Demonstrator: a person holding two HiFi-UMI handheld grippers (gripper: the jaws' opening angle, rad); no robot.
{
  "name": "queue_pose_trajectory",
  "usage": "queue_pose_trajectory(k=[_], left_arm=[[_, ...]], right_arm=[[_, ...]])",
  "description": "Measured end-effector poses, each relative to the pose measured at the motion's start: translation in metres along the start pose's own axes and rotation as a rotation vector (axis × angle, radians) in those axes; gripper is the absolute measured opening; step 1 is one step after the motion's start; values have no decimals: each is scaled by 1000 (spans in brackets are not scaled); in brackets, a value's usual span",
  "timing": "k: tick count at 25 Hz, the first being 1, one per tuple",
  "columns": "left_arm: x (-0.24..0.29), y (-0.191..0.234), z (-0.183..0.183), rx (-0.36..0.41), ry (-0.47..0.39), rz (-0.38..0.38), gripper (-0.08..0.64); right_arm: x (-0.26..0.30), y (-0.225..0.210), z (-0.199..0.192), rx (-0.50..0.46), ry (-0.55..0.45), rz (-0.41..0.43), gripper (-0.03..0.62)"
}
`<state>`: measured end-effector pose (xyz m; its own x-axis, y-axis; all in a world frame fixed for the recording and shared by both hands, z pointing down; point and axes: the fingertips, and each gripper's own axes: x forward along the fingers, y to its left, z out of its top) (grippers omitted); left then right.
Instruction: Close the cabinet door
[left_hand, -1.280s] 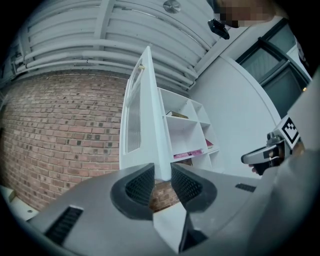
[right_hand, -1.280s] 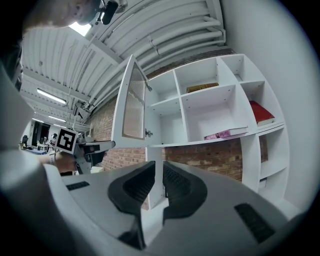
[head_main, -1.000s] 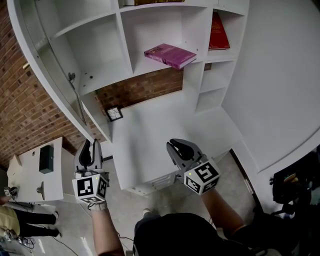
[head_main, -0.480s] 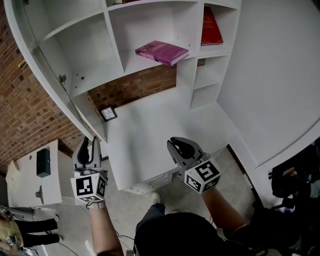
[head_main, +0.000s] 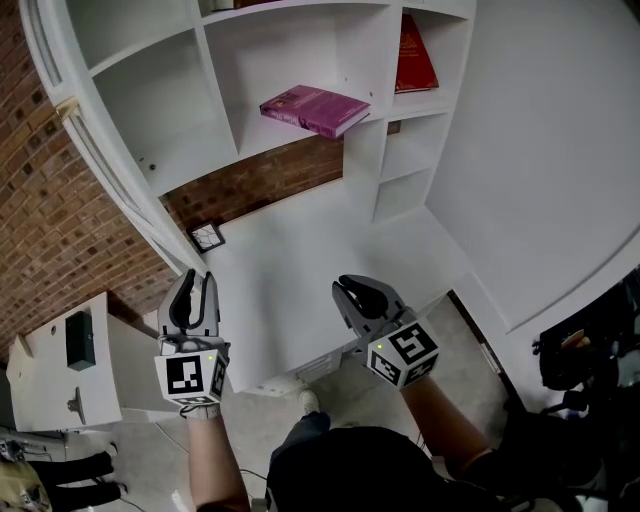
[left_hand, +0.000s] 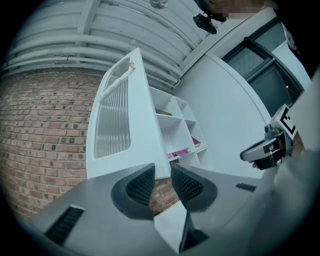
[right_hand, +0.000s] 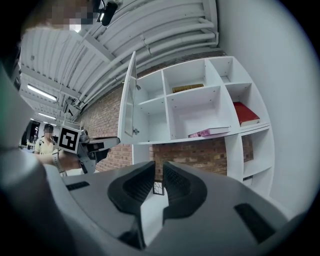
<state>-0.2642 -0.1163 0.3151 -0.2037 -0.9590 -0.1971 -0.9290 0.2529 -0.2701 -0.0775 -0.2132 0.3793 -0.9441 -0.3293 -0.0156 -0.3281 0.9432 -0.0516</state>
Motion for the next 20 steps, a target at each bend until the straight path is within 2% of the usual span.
queue_pose_trajectory(k=[6, 20], left_arm=[[31, -12, -4, 9, -4, -55, 101], [115, -12, -21, -33, -9, -119, 94]], right_arm=[[3, -18, -1, 6, -2, -42, 51], [17, -77, 1, 9, 7, -158, 51]])
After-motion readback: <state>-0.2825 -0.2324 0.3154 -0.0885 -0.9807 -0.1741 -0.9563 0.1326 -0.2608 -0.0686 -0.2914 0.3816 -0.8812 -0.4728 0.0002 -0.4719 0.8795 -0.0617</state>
